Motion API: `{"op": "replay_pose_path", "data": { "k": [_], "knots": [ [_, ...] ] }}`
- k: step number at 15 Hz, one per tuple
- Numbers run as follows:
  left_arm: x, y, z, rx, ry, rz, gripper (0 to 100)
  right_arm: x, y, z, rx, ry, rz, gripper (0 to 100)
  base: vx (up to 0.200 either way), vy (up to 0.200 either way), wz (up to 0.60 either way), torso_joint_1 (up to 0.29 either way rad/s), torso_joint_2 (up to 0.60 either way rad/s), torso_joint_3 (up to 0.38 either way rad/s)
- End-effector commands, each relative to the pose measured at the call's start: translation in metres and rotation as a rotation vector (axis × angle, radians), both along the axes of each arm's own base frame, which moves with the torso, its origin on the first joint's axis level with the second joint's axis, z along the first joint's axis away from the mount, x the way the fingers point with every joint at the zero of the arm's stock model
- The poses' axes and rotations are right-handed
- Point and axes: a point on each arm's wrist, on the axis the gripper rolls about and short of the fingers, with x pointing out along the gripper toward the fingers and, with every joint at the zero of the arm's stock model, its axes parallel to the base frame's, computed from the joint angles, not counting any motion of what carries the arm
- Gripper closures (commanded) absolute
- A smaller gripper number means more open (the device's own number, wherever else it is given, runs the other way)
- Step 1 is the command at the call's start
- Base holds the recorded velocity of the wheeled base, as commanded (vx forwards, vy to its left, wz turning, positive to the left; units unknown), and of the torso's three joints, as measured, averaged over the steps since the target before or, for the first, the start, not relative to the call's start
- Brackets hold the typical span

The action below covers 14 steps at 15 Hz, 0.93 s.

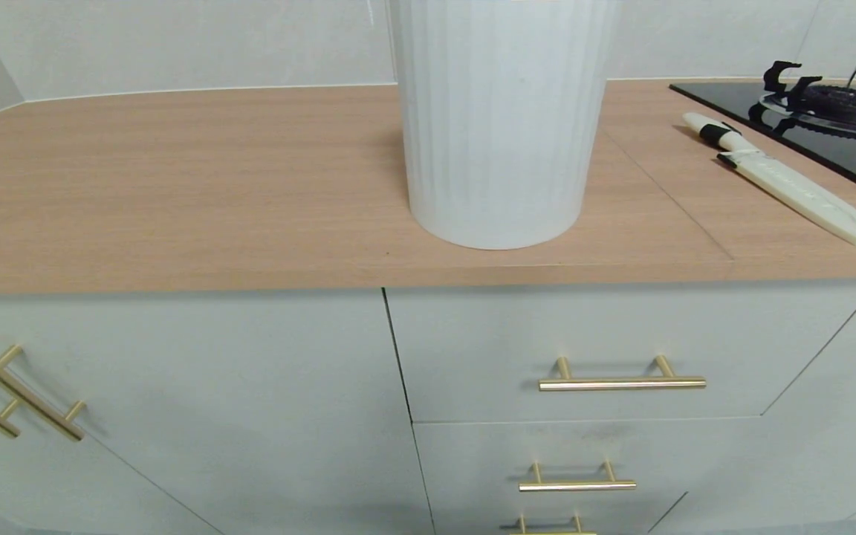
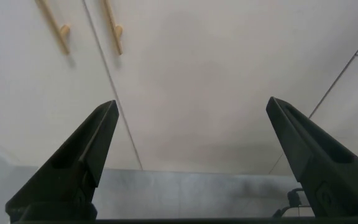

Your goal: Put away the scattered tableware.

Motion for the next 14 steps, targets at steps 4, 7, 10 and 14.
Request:
{"op": "replay_pose_path", "data": {
  "k": [4, 7, 10, 14],
  "knots": [
    [0.0001, 0.0, 0.0, 0.0, 0.001, 0.002, 0, 0.0001, 0.0, 0.0, 0.0, 0.001, 0.002, 0, 0.0, 0.0, 0.0, 0.0, 0.0, 0.0],
    [0.0001, 0.0, 0.0, 0.0, 0.001, 0.002, 0, 0.0001, 0.0, 0.0, 0.0, 0.001, 0.002, 0, 0.0, 0.0, 0.0, 0.0, 0.0, 0.0],
    [0.0001, 0.0, 0.0, 0.0, 0.001, 0.002, 0, 0.0001, 0.0, 0.0, 0.0, 0.001, 0.002, 0, 0.0, 0.0, 0.0, 0.0, 0.0, 0.0],
    [0.0001, 0.0, 0.0, 0.0, 0.001, 0.002, 0, 0.0001, 0.0, 0.0, 0.0, 0.001, 0.002, 0, 0.0, 0.0, 0.0, 0.038, -0.18, -0.16]
  ]
}}
